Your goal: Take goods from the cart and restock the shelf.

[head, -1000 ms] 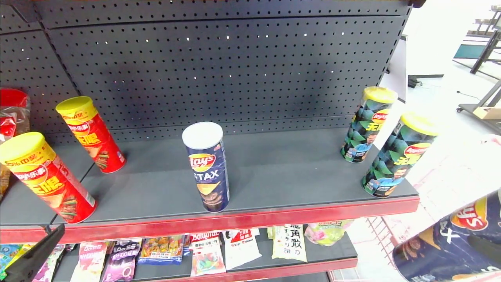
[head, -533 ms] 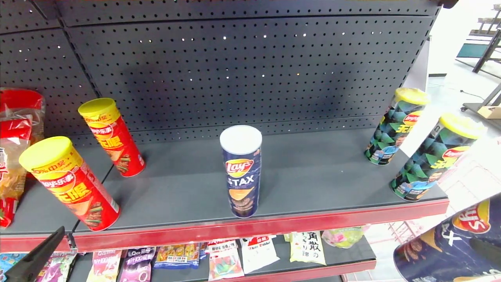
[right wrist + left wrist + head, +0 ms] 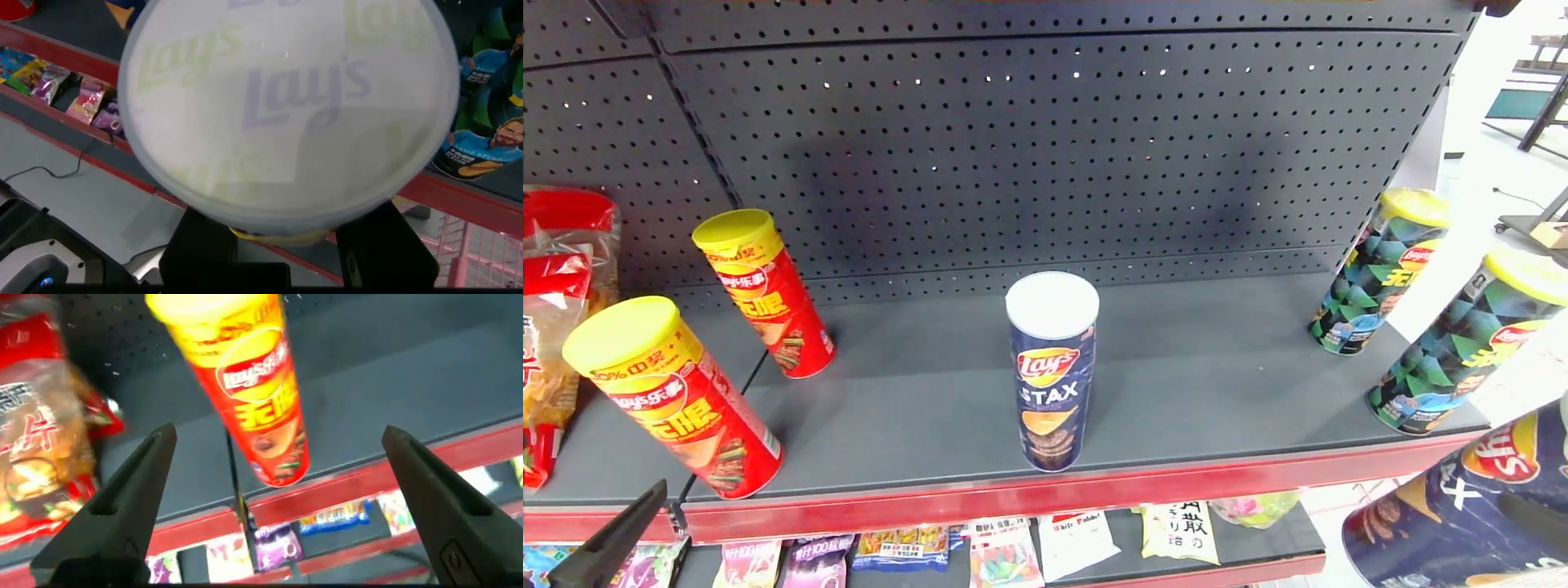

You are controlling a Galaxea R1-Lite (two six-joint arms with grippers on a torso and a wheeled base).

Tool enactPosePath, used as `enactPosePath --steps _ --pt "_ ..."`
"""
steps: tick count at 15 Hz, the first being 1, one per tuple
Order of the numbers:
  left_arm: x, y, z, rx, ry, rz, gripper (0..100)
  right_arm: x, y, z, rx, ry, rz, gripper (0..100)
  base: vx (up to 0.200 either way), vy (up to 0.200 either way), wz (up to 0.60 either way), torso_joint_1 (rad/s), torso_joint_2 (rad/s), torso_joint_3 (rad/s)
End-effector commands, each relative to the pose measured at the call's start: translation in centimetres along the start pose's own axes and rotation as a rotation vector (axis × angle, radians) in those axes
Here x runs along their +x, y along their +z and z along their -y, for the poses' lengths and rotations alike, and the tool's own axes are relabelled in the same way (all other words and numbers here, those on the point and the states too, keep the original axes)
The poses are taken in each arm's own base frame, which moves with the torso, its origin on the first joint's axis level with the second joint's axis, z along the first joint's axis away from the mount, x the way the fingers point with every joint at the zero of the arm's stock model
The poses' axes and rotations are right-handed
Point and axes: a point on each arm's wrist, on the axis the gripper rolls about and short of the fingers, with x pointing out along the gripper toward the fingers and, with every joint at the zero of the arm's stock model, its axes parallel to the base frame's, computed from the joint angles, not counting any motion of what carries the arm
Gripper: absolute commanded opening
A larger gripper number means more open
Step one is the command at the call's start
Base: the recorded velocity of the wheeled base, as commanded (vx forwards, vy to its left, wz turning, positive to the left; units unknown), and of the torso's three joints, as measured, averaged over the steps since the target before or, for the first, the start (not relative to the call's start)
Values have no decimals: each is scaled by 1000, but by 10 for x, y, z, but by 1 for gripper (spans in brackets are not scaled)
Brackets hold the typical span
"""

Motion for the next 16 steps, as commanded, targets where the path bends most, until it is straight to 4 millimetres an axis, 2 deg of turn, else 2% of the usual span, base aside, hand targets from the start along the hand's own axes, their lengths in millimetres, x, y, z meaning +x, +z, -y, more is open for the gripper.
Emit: enactPosePath --steps 1,3,5,8,10,11,14,16 --pt "1 0 0 2 -5 0 100 0 0 0 0 2 0 0 0 0 0 0 0 0" --pt "-3 1 1 0 -70 37 100 1 3 0 -1 6 2 0 0 0 0 0 0 0" --pt "-10 -3 5 2 -196 84 100 10 15 3 -7 11 17 0 0 0 0 0 0 0" --pt "-12 -7 9 1 -366 79 100 44 40 9 -32 75 75 0 0 0 0 0 0 0" --pt "-1 -3 11 -10 -435 35 100 75 55 7 -46 144 69 0 0 0 0 0 0 0" --pt "2 -1 10 -9 -438 25 100 81 57 5 -48 164 61 0 0 0 0 0 0 0" --pt "24 16 9 -16 -461 -26 100 115 74 3 -54 207 29 0 0 0 0 0 0 0" --pt "42 30 13 -20 -551 -46 100 145 89 7 -48 233 21 0 0 0 0 0 0 0"
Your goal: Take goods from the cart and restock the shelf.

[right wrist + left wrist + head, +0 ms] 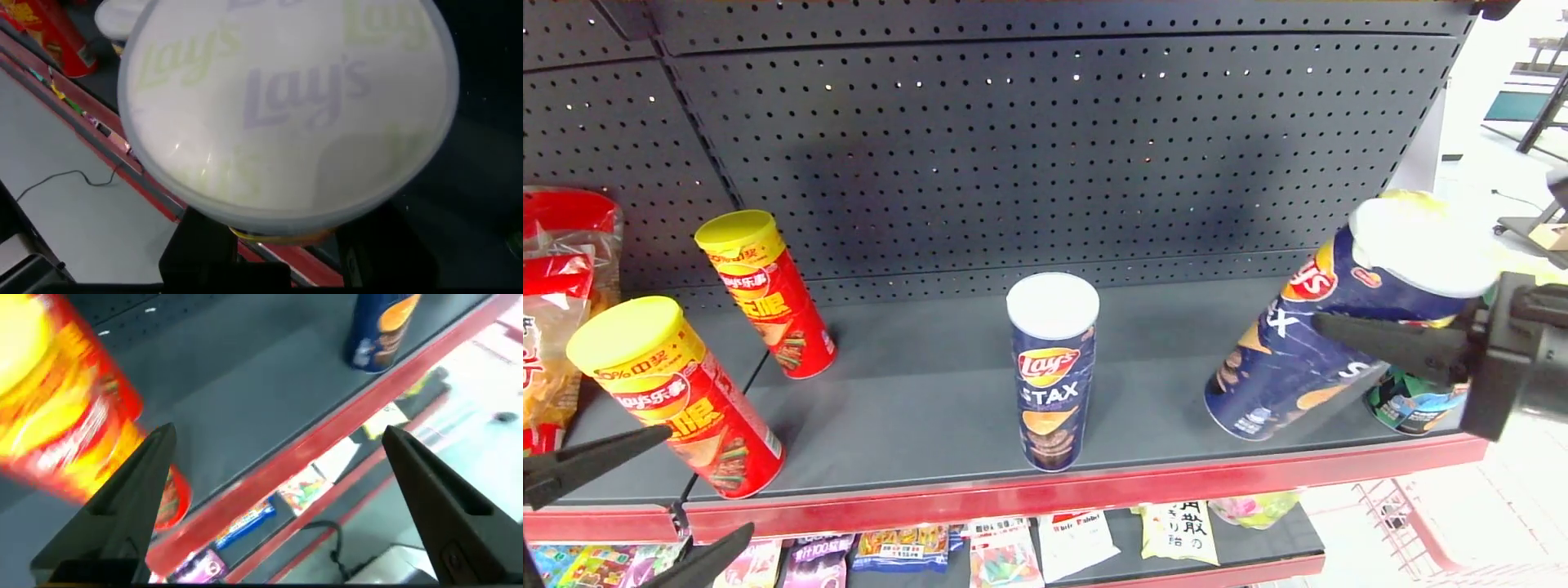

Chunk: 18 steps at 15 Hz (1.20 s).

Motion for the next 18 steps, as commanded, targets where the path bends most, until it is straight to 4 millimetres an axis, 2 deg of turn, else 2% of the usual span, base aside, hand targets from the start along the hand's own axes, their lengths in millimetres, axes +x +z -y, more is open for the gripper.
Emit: enactPosePath --steps 1,5,8,17,18 --pt "22 12 -6 -14 -72 -47 100 41 5 11 25 41 -53 0 0 0 0 0 0 0" --pt "48 21 -7 -8 -147 -96 100 99 10 36 48 46 -94 0 0 0 0 0 0 0" --pt "49 21 -7 -10 -141 -105 100 126 14 46 44 48 -98 0 0 0 0 0 0 0" --pt "58 24 -5 3 -143 -124 100 175 20 59 -37 64 -107 0 0 0 0 0 0 0" --pt "58 25 -5 3 -143 -124 100 180 20 53 -47 83 -109 0 0 0 0 0 0 0"
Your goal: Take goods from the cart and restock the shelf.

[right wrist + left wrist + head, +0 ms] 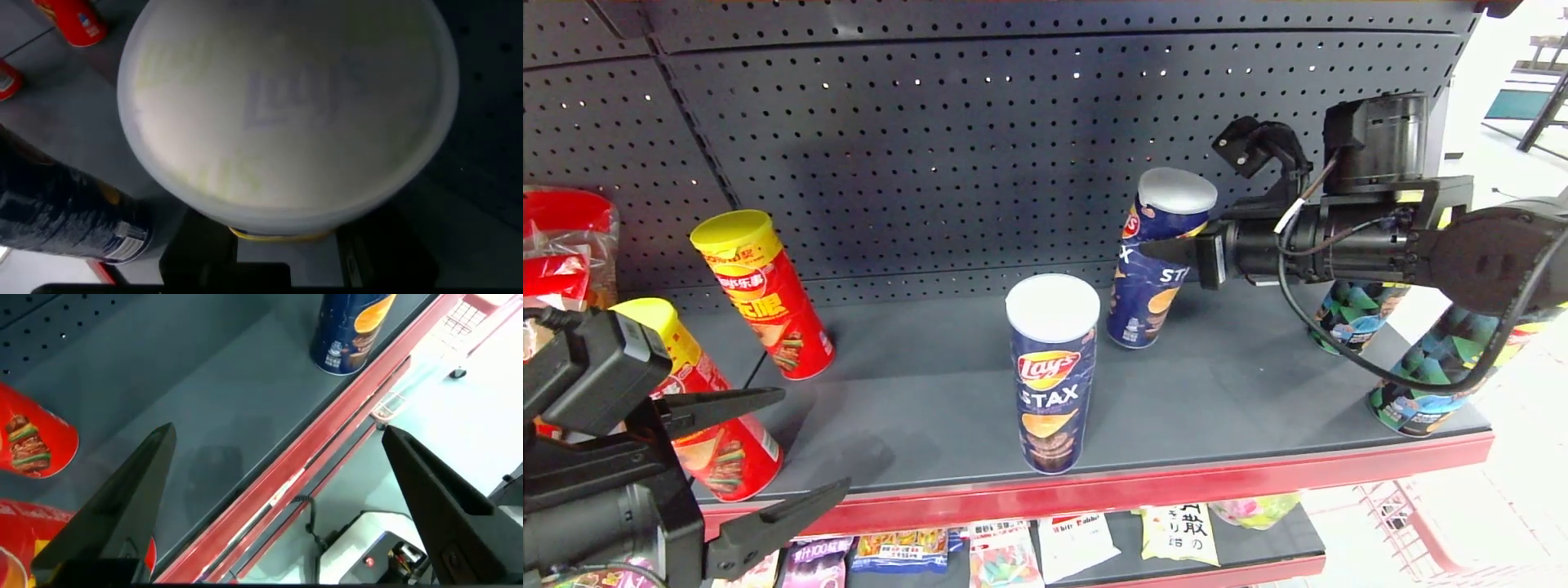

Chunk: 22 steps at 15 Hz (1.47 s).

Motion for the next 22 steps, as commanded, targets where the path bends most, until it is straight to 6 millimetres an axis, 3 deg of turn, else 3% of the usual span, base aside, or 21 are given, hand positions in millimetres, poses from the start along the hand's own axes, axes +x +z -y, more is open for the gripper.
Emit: enactPosePath --steps 1,5,13,14,19,22 --pt "2 0 -1 -2 -2 -5 100 15 -3 -6 -6 31 -11 0 0 0 0 0 0 0" --pt "5 1 -2 -4 -3 -11 100 28 -7 -20 -12 76 -30 0 0 0 0 0 0 0" --pt "8 1 -3 -7 -7 -21 100 43 -11 -22 -14 88 -42 0 0 0 0 0 0 0" --pt "8 1 -3 -7 -7 -21 100 44 -12 -22 -13 89 -44 100 0 0 0 0 0 0" --pt "14 -1 -4 -17 -15 -42 100 35 -11 -24 -8 72 -49 100 0 0 0 0 0 0" --pt "22 7 -9 -18 -15 -46 100 8 -17 -30 10 30 -76 100 0 0 0 0 0 0"
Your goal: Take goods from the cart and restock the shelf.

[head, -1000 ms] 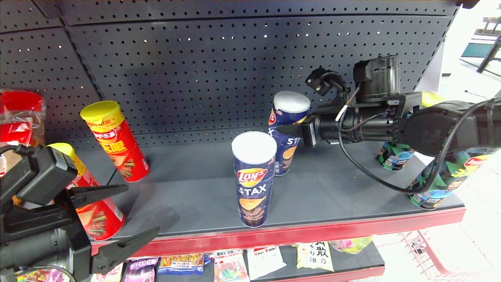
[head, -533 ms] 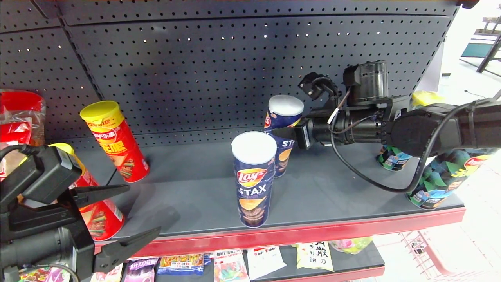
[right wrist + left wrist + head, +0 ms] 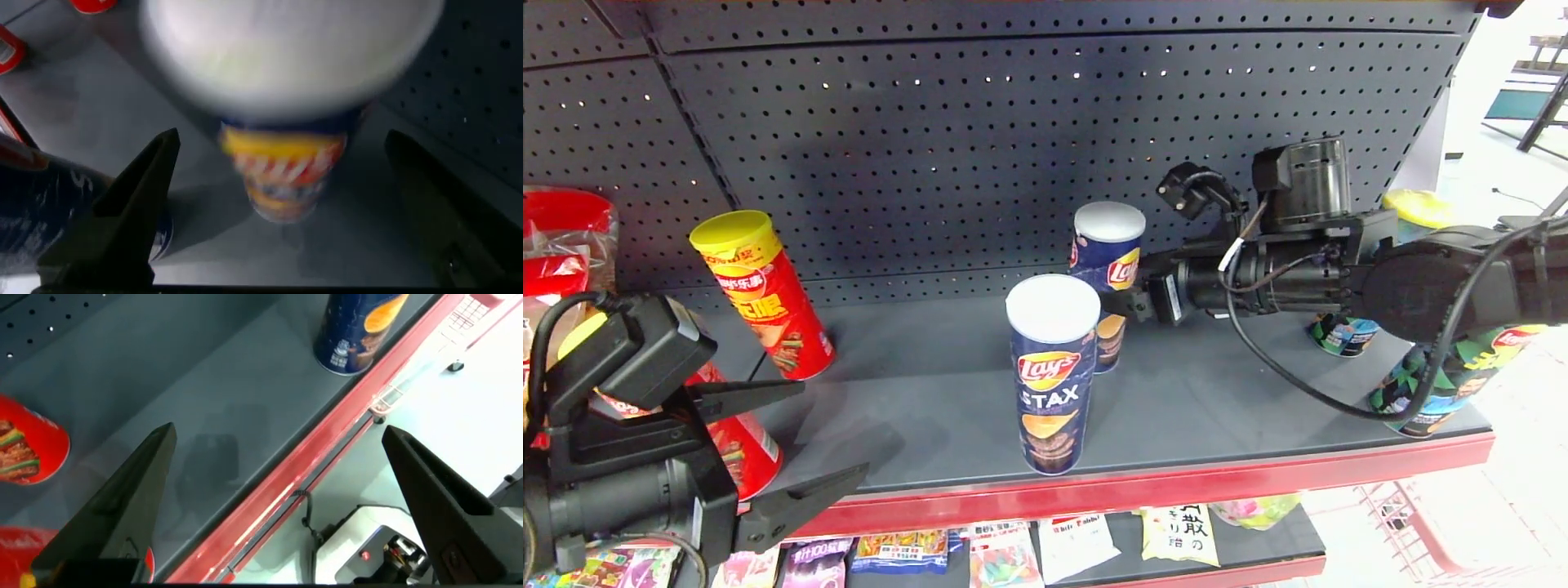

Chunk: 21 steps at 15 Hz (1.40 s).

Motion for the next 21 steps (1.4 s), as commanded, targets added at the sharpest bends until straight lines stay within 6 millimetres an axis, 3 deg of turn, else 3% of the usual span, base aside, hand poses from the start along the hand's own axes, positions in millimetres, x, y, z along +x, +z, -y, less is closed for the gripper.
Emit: enactPosePath --steps 1,3,4,6,8,11,14,17,21 --pt "11 5 -5 -6 -4 -17 100 -33 -5 -10 24 -20 -6 100 0 0 0 0 0 0" --pt "18 7 -8 -14 -4 -35 100 -55 -16 -17 50 -40 -22 100 0 0 0 0 0 0" --pt "25 8 -11 -19 -9 -49 100 -78 -22 -25 67 -50 -16 100 0 0 0 0 0 0" --pt "33 11 -14 -20 -13 -59 100 -104 -28 -34 79 -57 21 100 0 0 0 0 0 0" --pt "46 8 -14 -21 -39 -97 100 -150 -47 -52 75 -67 93 100 0 0 0 0 0 0" --pt "62 2 -8 -18 -90 -152 100 -198 -79 -71 66 -89 140 100 0 0 0 0 0 0" --pt "96 -8 -13 -19 -84 -192 100 -251 -100 -83 53 -219 271 100 0 0 0 0 0 0" --pt "119 -12 -10 -7 -89 -204 100 -275 -119 -91 103 -339 306 100 0 0 0 0 0 0" --pt "143 -3 -5 13 -120 -201 100 -288 -124 -99 135 -371 331 100 0 0 0 0 0 0"
